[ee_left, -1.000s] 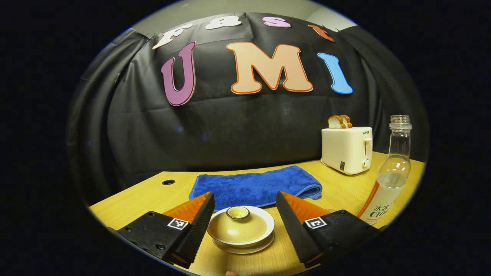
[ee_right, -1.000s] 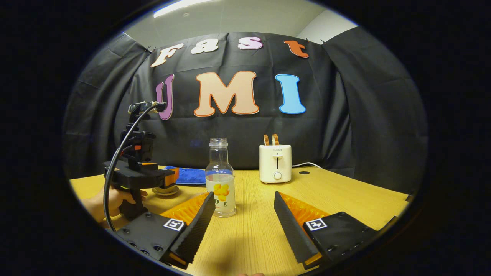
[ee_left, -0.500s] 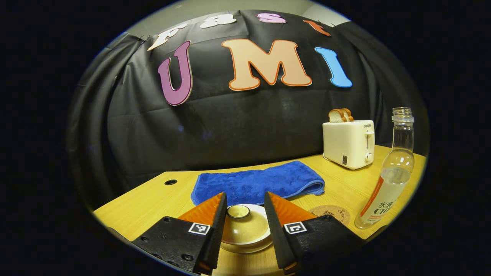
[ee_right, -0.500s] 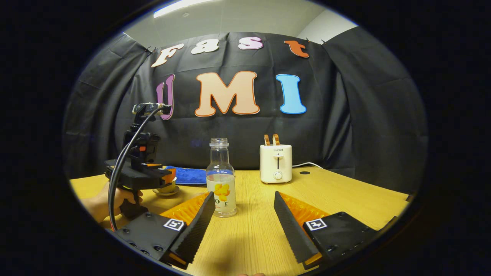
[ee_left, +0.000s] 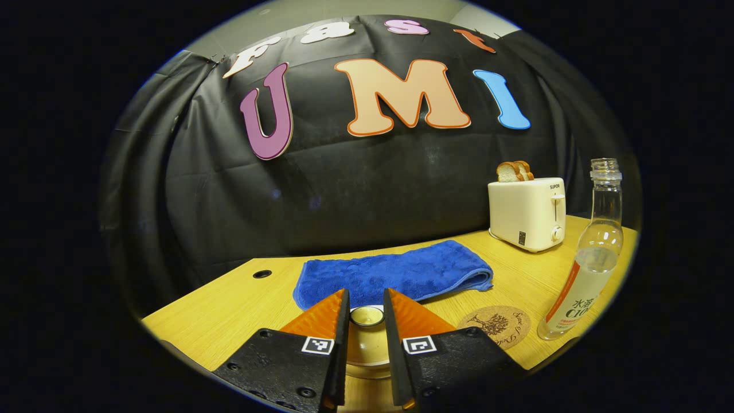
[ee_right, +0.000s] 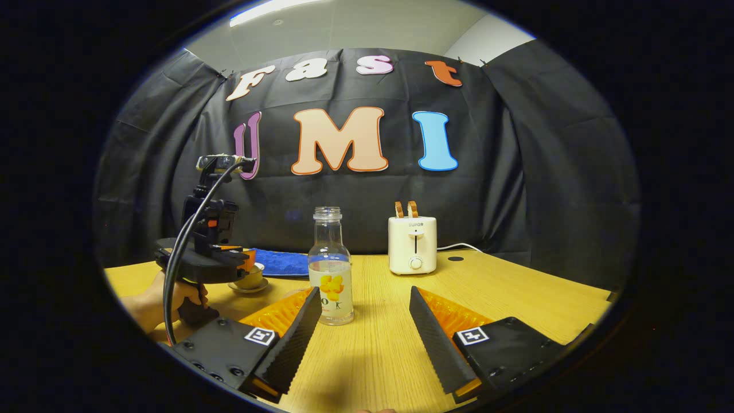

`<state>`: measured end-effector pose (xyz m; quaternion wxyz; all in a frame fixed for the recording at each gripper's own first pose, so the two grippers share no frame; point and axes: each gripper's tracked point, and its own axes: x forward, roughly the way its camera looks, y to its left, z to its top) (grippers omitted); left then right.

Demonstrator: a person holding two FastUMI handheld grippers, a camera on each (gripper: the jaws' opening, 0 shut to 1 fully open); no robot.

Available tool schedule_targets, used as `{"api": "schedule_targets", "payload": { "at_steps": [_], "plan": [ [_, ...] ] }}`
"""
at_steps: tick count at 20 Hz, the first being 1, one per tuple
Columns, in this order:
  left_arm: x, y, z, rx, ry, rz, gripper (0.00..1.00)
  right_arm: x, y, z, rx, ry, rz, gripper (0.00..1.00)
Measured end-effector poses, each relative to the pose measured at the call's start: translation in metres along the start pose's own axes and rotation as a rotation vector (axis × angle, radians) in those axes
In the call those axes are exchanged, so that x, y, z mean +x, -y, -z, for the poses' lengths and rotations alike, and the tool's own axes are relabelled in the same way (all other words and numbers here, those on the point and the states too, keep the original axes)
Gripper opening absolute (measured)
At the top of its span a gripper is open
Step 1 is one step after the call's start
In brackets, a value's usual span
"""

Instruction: Open the teacup lid with one hand, grasp the water bottle and pour water into the teacup with the other hand; after pouring, place the water bottle on the coaster and then close the teacup lid.

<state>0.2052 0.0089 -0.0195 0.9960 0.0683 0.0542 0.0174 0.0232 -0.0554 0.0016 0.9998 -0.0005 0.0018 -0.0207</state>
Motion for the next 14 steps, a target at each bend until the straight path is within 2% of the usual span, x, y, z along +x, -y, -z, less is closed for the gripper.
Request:
{"api": "schedule_targets", "payload": {
  "at_steps": [7, 14],
  "plan": [
    [-0.002, -0.006, -0.003, -0.041, 0.034, -0.007, 0.23, -0.001, 0.000, 0.000, 0.000, 0.001, 0.000, 0.97],
    [-0.011, -0.023, -0.014, -0.129, 0.111, -0.047, 0.23, 0.002, -0.001, 0.002, -0.001, -0.006, -0.007, 0.97]
  ]
}}
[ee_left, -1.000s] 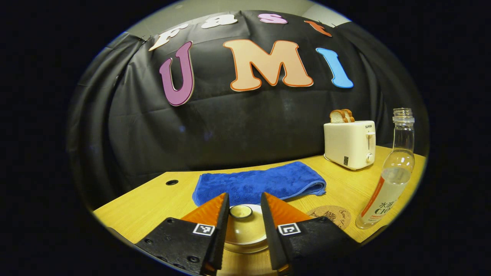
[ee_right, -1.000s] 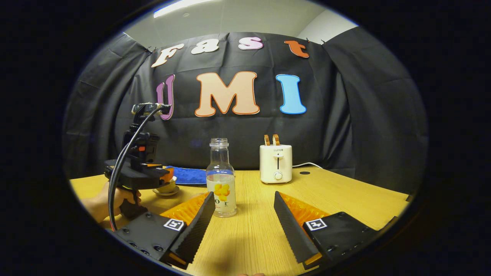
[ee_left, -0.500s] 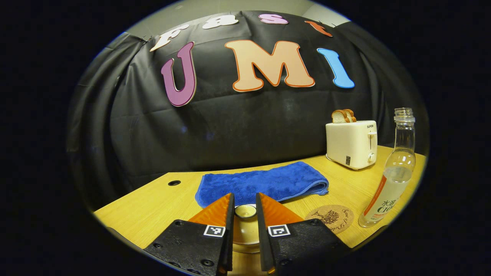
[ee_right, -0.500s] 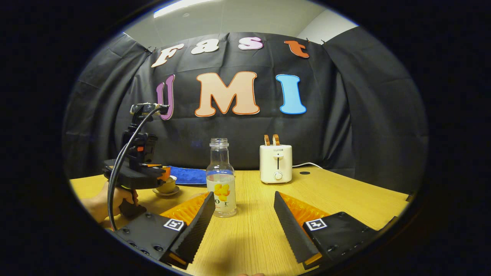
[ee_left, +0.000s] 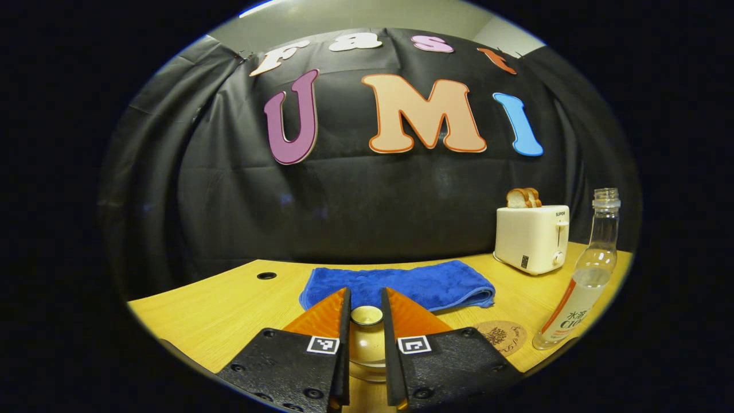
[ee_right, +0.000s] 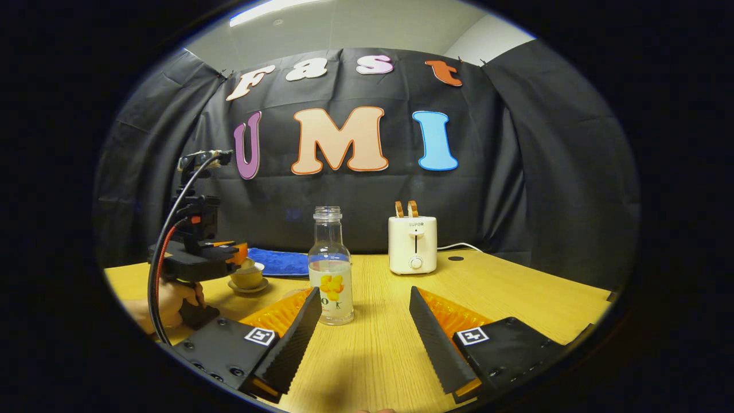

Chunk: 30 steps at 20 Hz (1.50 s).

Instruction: Open the teacup lid with one hand, grasp the water bottle and pour water into the teacup with the other hand; after pouring, place the water bottle on the coaster and then close the teacup lid.

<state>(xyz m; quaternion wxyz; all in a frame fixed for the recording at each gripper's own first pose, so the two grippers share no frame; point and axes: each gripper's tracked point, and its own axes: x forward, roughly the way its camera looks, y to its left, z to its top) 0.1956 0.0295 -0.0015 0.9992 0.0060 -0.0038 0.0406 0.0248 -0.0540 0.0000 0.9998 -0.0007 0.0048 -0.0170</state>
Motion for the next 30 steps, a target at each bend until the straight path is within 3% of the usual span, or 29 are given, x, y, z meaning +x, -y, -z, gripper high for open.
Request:
{"api": "schedule_targets", "payload": {
  "at_steps": [6, 13, 20, 26, 30],
  "plan": [
    [-0.019, -0.015, -0.011, -0.007, 0.057, -0.041, 0.23, 0.014, -0.016, 0.002, 0.001, -0.007, -0.035, 0.97],
    [-0.050, -0.035, 0.003, -0.007, -0.010, -0.041, 0.23, 0.052, -0.036, 0.008, 0.002, -0.036, -0.076, 0.96],
    [-0.094, -0.065, 0.005, -0.009, -0.020, -0.027, 0.22, 0.085, -0.046, 0.016, 0.000, -0.083, -0.075, 0.98],
    [-0.124, -0.096, 0.004, -0.007, -0.019, -0.081, 0.22, 0.103, -0.050, 0.023, -0.001, -0.125, -0.065, 0.98],
    [-0.133, -0.085, 0.004, -0.010, -0.016, -0.004, 0.22, 0.117, -0.052, 0.026, -0.005, -0.144, -0.053, 0.98]
  ]
}}
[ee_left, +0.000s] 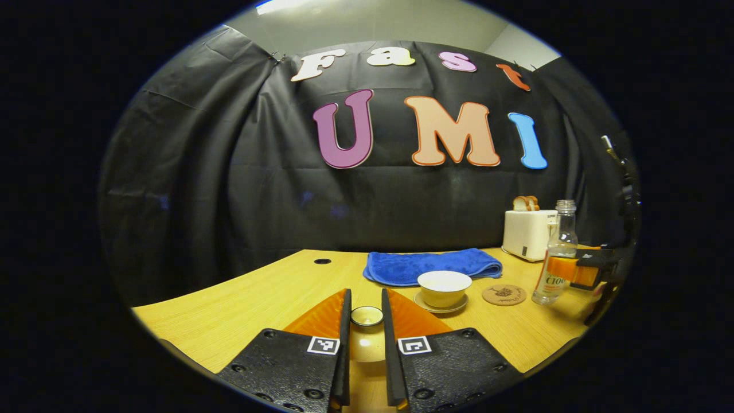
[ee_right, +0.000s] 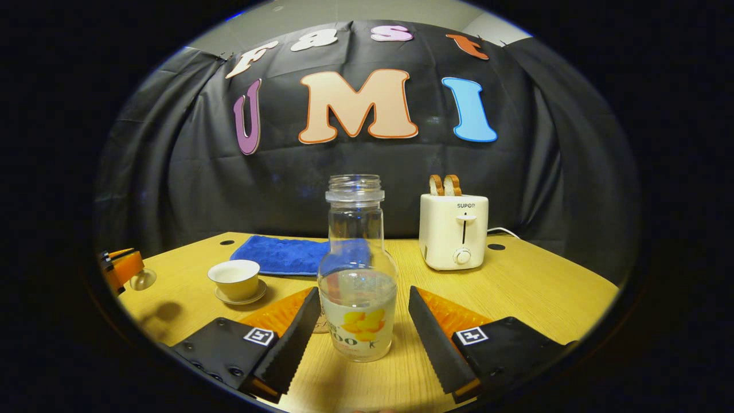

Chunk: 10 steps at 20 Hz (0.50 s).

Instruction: Open the teacup lid with one hand, grasp the water bottle and pour water into the teacup with the other hand; after pouring, place the water bottle on the coaster and then close the teacup lid.

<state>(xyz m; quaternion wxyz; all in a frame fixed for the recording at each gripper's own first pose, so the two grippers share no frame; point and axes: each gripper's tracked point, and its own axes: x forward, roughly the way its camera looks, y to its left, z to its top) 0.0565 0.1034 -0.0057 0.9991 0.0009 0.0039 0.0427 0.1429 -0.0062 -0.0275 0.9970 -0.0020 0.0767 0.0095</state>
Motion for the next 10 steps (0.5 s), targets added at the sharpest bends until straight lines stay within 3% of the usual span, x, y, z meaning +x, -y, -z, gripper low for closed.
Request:
{"api": "schedule_targets", "payload": {
  "at_steps": [4, 6, 8, 10],
  "plan": [
    [0.001, 0.011, 0.000, -0.001, 0.000, 0.082, 0.22, 0.007, -0.003, -0.002, 0.002, -0.001, 0.001, 0.97],
    [0.001, 0.021, 0.001, -0.002, 0.000, 0.138, 0.22, 0.009, -0.001, -0.001, 0.000, 0.001, 0.010, 0.89],
    [0.003, 0.018, 0.000, -0.003, 0.000, 0.149, 0.22, 0.011, -0.005, 0.000, -0.007, -0.003, 0.003, 0.80],
    [0.006, 0.012, 0.000, -0.003, -0.001, 0.125, 0.22, 0.014, -0.007, -0.001, -0.018, -0.004, 0.004, 0.78]
  ]
}}
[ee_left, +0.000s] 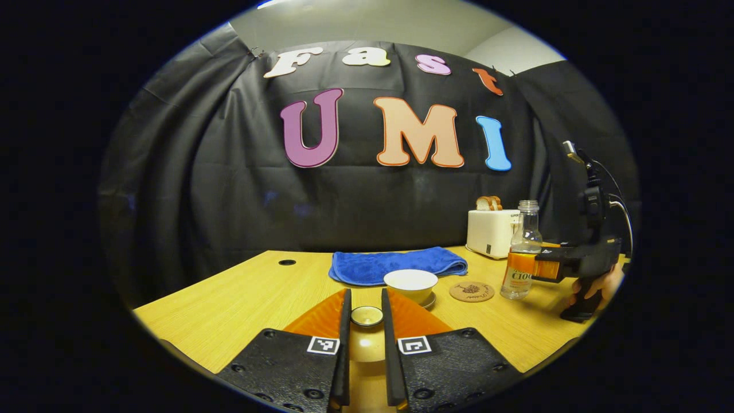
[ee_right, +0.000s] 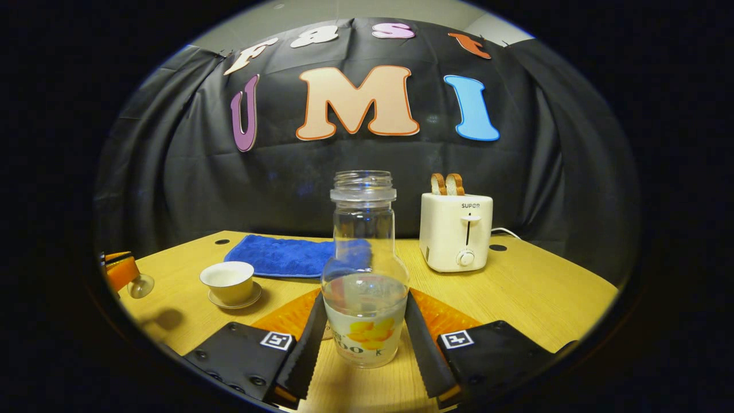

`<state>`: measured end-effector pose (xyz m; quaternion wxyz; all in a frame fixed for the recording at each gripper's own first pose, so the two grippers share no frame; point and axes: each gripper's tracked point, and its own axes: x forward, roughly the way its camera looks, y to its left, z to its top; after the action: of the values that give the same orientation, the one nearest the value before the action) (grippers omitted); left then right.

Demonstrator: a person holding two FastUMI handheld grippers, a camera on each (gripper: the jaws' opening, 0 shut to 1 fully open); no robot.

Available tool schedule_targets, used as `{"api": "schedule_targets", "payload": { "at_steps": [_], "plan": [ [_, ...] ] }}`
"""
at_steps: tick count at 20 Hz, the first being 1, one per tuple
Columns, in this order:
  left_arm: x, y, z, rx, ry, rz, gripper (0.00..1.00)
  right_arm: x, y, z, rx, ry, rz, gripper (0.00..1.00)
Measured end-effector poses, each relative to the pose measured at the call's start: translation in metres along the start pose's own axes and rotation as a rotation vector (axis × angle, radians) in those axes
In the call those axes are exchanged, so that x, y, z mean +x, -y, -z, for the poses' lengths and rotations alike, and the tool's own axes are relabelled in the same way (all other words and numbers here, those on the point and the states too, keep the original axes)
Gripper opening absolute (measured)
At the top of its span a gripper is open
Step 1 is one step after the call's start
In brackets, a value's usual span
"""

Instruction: Open the teacup lid with one hand, grasp the water bottle and pour water into the teacup with the other hand; after pouring, place the water bottle on the coaster and then close the teacup lid.

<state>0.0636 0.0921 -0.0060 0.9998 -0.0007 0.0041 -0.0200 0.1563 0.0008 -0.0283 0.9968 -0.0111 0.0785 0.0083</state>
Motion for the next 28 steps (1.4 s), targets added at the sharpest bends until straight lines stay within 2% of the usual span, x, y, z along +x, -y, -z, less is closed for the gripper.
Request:
{"api": "schedule_targets", "payload": {
  "at_steps": [2, 5, 11, 16, 23, 28],
  "plan": [
    [-0.001, -0.006, 0.002, -0.001, -0.004, -0.039, 0.22, 0.002, -0.004, -0.001, -0.019, 0.000, 0.004, 0.73],
    [-0.001, 0.000, 0.001, 0.000, 0.000, -0.017, 0.22, 0.007, -0.016, -0.003, -0.126, 0.018, -0.013, 0.73],
    [-0.002, 0.001, 0.001, -0.002, 0.000, -0.003, 0.22, 0.021, -0.046, -0.009, -0.457, 0.065, -0.026, 0.74],
    [-0.002, 0.003, 0.000, 0.000, 0.003, 0.052, 0.22, 0.041, -0.062, -0.002, -0.768, 0.022, -0.010, 0.73],
    [-0.003, -0.031, 0.002, -0.002, 0.000, -0.010, 0.22, 0.052, -0.082, 0.019, -1.163, -0.029, -0.053, 0.72],
    [-0.003, -0.039, 0.002, -0.002, -0.002, -0.027, 0.22, 0.054, -0.092, 0.022, -1.386, 0.004, -0.060, 0.72]
  ]
}}
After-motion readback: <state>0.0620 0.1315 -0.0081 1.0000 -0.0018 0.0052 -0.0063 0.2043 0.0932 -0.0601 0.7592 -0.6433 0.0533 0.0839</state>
